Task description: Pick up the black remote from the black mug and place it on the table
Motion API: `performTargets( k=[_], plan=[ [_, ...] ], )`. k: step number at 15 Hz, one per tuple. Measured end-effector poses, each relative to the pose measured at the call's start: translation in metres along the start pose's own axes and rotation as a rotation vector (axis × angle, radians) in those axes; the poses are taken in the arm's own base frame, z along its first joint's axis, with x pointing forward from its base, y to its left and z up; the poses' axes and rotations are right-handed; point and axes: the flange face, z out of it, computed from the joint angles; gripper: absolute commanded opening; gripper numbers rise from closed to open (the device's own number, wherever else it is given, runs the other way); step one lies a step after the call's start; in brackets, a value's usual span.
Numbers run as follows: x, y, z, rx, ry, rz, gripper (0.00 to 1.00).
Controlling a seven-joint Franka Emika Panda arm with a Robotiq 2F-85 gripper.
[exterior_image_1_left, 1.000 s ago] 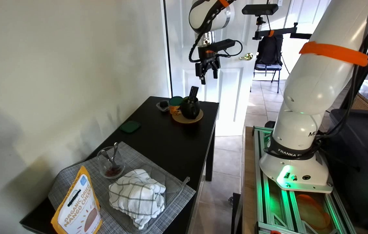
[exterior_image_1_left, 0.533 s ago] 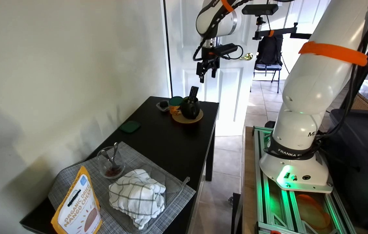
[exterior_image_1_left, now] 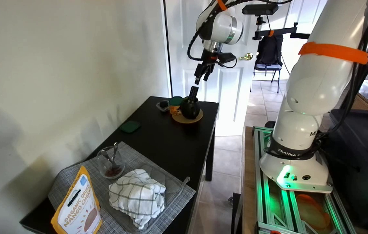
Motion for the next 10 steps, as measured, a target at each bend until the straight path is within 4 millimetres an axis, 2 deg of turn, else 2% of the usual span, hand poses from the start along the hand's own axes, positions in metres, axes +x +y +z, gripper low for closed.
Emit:
performTargets(
  k=[4, 10],
  plan=[
    [0.0, 0.001, 0.017, 0.104, -0.053, -0.012, 1.0],
    [0.001, 0.023, 0.031, 0.111, -0.112, 0.025, 1.0]
  ],
)
